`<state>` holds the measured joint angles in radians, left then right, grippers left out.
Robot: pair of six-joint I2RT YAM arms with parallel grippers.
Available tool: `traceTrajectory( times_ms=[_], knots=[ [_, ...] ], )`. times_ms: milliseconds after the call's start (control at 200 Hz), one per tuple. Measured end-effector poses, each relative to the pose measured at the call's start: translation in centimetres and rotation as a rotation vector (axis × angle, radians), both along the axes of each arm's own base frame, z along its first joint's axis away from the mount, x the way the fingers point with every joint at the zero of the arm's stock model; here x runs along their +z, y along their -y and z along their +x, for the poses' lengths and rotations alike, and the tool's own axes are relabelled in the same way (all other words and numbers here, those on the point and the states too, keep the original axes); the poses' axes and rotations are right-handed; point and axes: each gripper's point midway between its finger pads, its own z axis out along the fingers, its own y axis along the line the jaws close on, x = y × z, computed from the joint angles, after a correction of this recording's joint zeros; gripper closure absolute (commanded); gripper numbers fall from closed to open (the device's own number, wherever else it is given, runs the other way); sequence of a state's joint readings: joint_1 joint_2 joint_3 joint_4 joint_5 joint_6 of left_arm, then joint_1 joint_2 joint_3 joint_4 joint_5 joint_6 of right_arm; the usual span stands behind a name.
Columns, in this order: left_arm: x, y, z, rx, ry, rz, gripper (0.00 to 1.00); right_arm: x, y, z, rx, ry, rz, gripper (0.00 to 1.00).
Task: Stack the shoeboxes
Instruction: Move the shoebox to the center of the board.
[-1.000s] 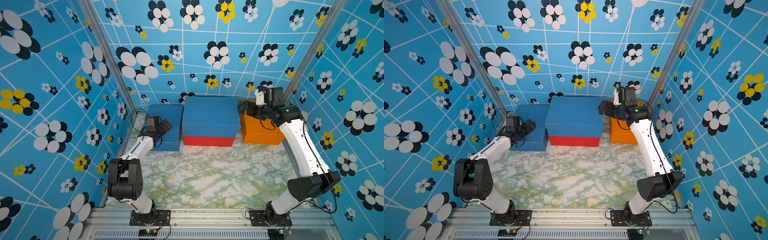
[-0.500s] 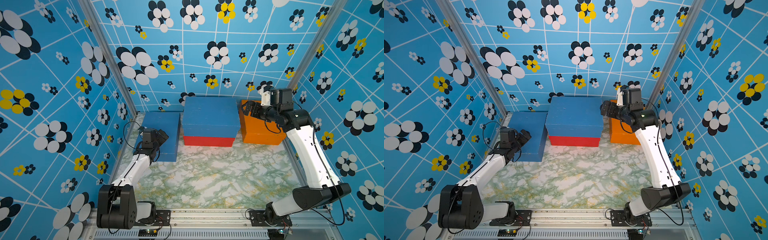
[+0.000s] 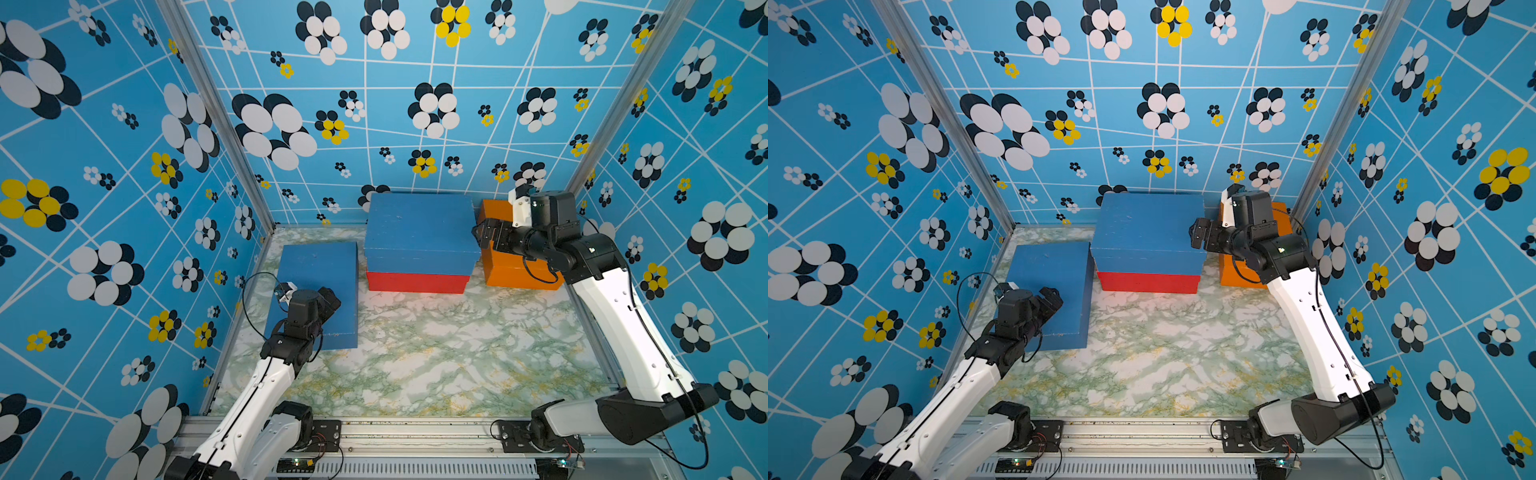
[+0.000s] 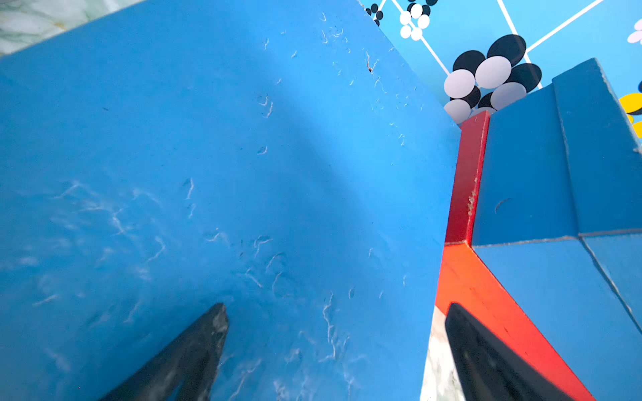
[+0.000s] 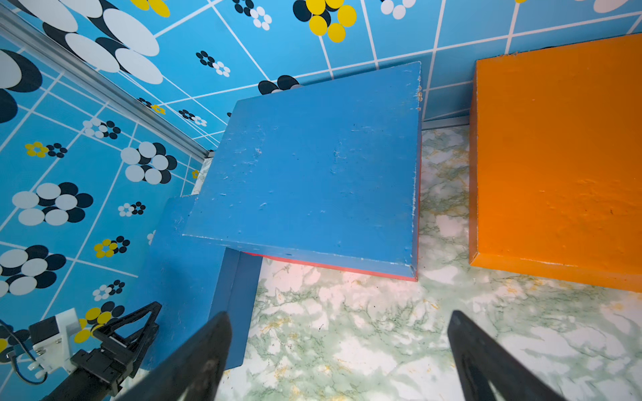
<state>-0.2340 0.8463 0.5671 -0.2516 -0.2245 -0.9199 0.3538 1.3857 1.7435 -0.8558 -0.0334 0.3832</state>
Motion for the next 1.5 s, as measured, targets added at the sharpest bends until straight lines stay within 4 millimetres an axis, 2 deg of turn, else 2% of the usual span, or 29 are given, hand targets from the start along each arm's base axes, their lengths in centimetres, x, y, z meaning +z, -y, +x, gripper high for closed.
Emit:
traceTrajectory(
  times_ms=[235,415,490,575,655,730,840,940,1075,1215,1499],
  knots=[
    [-0.1,1.6,-2.6,-0.023,-0.018,0.005,0.01,0.6,-0.2,-1.9,0.009,0.023,0.005,0.01],
    [0.4,4.1,-4.3,-0.097,-0.033,0.021,0.01,-0.6,-1.4,-2.8,0.039,-0.01,-0.004,0.01],
    [2.2,5.0,-4.7,-0.134,-0.018,0.038,0.01,-1.5,-2.1,-3.3,0.055,-0.029,-0.022,0.01],
    [5.6,4.8,-4.4,-0.131,0.046,0.043,0.01,-2.7,-2.6,-3.9,0.069,-0.055,-0.041,0.01],
    [8.4,3.3,-4.0,-0.089,0.108,0.045,0.0,-3.0,-2.6,-4.4,0.074,-0.066,-0.047,0.01],
    [9.4,0.6,-3.5,-0.014,0.126,0.041,0.0,-2.7,-2.7,-5.0,0.081,-0.058,-0.047,0.01],
    [8.4,-3.7,-3.1,0.111,0.084,0.029,0.01,-2.5,-3.1,-6.6,0.112,-0.047,-0.042,0.01],
    [6.2,-5.7,-3.4,0.168,0.033,0.014,0.01,-3.8,-3.9,-8.2,0.151,-0.071,-0.054,0.01],
    [3.0,-6.2,-4.1,0.178,-0.037,-0.009,0.0,-6.6,-5.1,-9.7,0.197,-0.126,-0.093,0.01],
    [0.3,-6.1,-5.2,0.187,-0.082,-0.024,0.01,-9.0,-5.4,-10.4,0.211,-0.177,-0.131,0.01],
    [-0.1,-6.0,-5.9,0.197,-0.046,-0.046,0.01,-9.3,-5.1,-10.5,0.195,-0.181,-0.142,0.01]
  ],
)
